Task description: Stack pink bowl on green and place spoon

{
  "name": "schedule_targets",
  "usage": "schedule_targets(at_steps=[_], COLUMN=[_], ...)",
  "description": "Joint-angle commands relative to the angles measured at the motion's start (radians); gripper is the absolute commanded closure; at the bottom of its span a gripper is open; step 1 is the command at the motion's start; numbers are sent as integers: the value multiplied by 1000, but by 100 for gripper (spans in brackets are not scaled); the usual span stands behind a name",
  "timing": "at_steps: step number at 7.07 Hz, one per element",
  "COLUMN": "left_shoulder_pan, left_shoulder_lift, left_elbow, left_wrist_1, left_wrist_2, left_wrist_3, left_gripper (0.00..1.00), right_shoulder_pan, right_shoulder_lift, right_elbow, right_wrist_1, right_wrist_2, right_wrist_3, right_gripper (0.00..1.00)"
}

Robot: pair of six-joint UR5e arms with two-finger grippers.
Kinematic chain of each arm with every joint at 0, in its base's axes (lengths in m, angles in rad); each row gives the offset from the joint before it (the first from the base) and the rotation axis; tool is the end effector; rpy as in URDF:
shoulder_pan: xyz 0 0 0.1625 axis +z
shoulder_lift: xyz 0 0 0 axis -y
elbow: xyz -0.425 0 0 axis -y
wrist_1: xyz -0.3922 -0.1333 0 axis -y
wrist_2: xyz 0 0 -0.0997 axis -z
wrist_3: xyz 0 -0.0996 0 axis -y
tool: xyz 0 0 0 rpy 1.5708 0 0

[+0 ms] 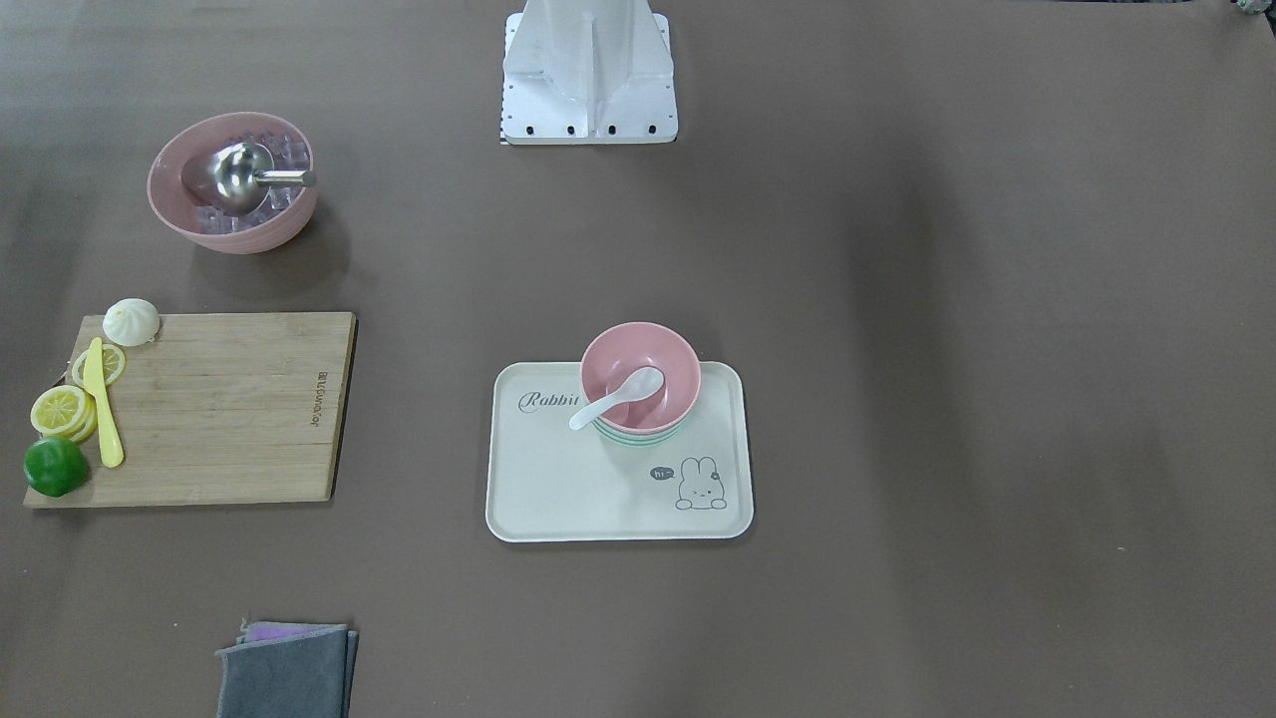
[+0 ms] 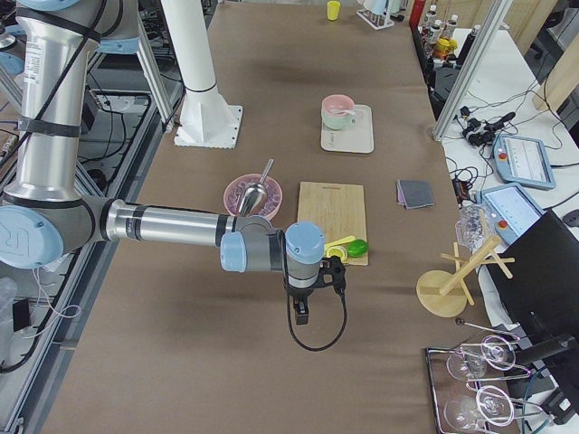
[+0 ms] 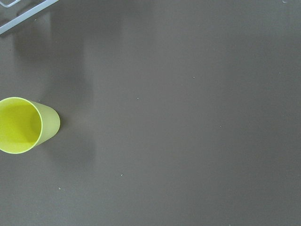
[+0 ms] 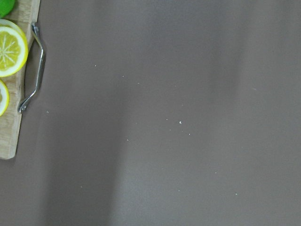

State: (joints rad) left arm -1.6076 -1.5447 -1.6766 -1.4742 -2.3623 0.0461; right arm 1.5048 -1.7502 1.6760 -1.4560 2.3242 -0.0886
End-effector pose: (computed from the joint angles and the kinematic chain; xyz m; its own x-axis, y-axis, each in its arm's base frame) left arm -0.0800 -0.4757 0.6278 0.7028 0.0082 -0.7113 0.0044 0.9999 0.0159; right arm 0.0375 -0.4212 0.6783 0.7173 -0.1637 0.6773 0.1299 0.9864 0.1009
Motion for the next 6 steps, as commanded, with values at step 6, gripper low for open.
schedule_targets(at_steps=[6], left_shoulder_pan=[0], left_shoulder_lift=[15], left_elbow=[-2], left_wrist_1=[0], left_wrist_2=[0], left_wrist_3=[0], left_gripper=[1], right_shoulder_pan=[0], right_shoulder_lift=[-8], right_elbow=[1], right_wrist_1=[42], right_wrist_2=[3], right_wrist_3=[3], right_gripper=[0])
